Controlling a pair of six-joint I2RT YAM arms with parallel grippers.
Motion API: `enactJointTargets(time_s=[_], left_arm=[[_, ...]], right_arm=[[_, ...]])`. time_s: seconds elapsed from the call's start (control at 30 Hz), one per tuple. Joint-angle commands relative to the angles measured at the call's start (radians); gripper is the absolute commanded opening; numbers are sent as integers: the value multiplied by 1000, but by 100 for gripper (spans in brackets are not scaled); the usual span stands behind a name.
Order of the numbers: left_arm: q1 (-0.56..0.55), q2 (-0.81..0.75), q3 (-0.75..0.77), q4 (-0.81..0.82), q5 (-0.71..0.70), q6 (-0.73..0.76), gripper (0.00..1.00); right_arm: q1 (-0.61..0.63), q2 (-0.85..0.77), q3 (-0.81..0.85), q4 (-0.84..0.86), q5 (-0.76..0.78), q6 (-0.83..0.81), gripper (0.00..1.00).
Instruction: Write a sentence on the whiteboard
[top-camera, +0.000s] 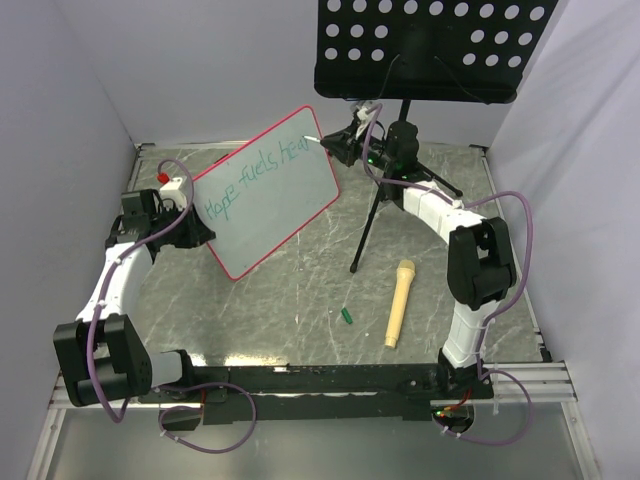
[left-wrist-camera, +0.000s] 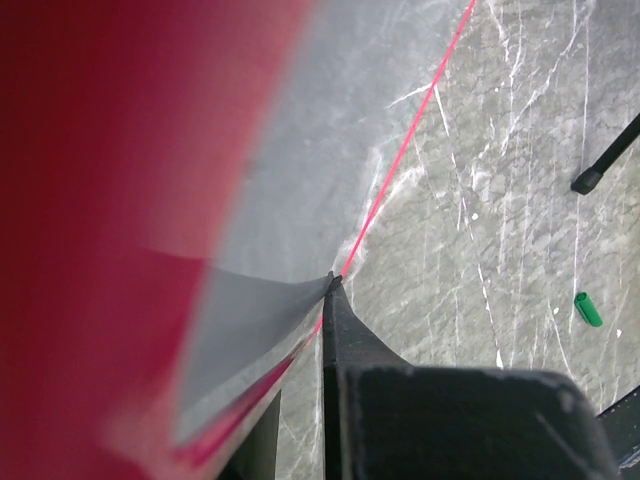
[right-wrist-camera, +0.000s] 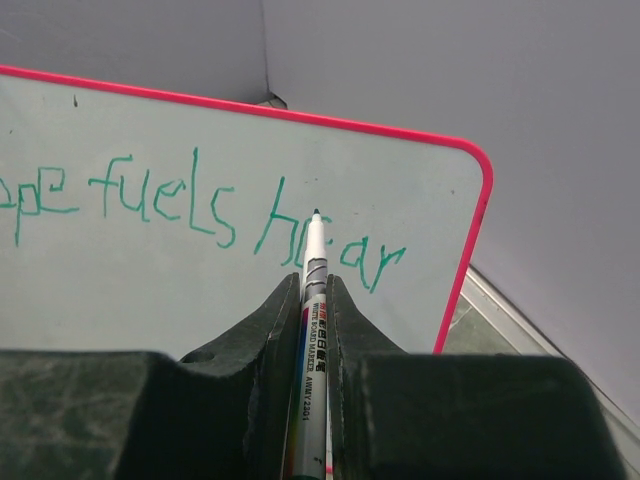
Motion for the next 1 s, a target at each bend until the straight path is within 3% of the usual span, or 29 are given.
enactJointTargets(time_s=[0.0, 0.4, 0.6, 0.97], left_arm=[[-10, 41, -85, -168, -427, 273, 1], [-5, 1, -129, -189, -512, 297, 1], [6, 36, -106, -197, -498, 280, 1], [6, 36, -109, -185, -475, 282, 1]], right_arm=[[10, -2, -14, 73, 5, -19, 0], [10, 22, -38, 121, 85, -23, 0], [8, 1, -81, 158, 108, -37, 0], [3, 51, -5, 127, 134, -37, 0]])
